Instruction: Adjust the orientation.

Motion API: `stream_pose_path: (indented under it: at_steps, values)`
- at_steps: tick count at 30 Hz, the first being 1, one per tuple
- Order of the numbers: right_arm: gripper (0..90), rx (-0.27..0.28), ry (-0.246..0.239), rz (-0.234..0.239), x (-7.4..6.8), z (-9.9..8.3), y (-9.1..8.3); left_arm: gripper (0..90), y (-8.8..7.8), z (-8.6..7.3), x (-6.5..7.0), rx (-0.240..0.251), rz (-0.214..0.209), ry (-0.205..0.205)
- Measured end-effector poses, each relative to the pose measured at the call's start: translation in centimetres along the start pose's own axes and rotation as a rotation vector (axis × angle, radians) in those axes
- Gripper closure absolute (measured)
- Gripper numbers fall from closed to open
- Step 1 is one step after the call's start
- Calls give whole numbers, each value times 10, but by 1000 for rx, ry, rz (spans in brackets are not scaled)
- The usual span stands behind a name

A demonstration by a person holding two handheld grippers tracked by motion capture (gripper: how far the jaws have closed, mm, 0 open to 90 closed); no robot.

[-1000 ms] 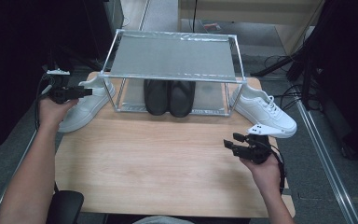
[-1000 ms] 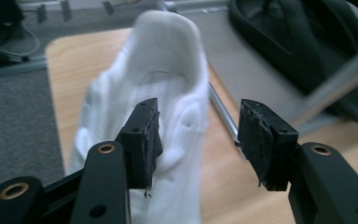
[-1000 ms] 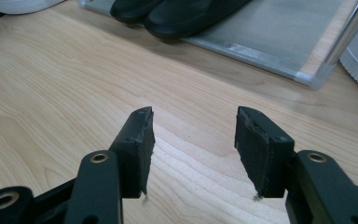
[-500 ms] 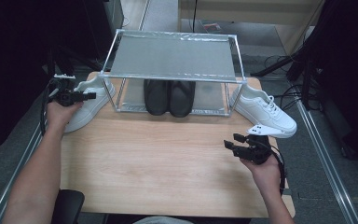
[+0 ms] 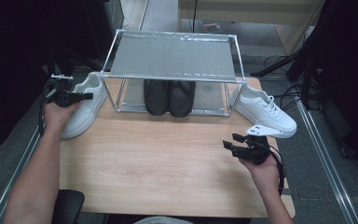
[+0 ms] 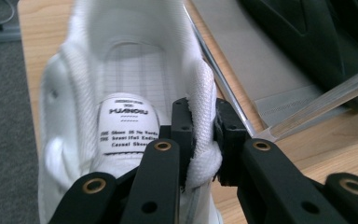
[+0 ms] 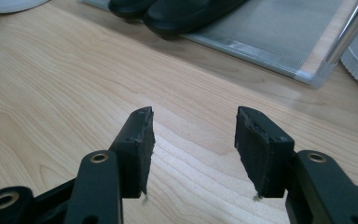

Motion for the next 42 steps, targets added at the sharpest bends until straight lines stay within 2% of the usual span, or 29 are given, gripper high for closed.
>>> stream_pose_path:
  at_steps: [7, 11, 15, 19, 24, 29, 32, 37, 42]
  values:
    - [485, -1, 0, 3, -1, 1, 2, 820, -6, 1, 3, -2, 3, -30]
    - [485, 4, -6, 11, -2, 2, 3, 818, -17, 2, 8, 13, -21, -85]
    - [482, 12, -13, 19, -3, 5, 4, 818, -28, 1, 18, 15, -22, -85]
    - [481, 11, -22, 32, -5, 8, 8, 818, -38, -3, 29, 14, 0, -77]
    - [480, 8, -38, 55, -10, 12, 14, 817, -51, -13, 42, 24, 19, -52]
    - [479, 1, -61, 84, -17, 17, 21, 816, -59, -27, 54, 22, 4, -71]
    - [478, -4, -73, 95, -22, 20, 25, 816, -66, -37, 65, 9, -24, -81]
    - [474, -15, -101, 112, -28, 24, 30, 814, -78, -58, 87, -9, -35, -73]
    - [474, -14, -139, 129, -34, 26, 32, 813, -85, -74, 106, -2, -43, -62]
Point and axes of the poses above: each handheld gripper's, and its own axes: y roughly forward along the jaws, z roughly out of its top, x roughly to its right, the point moved 2 cm from there along y, roughly forward along the jaws, and after that the axes turned 13 degrees about -z, right-handed, at the moved point
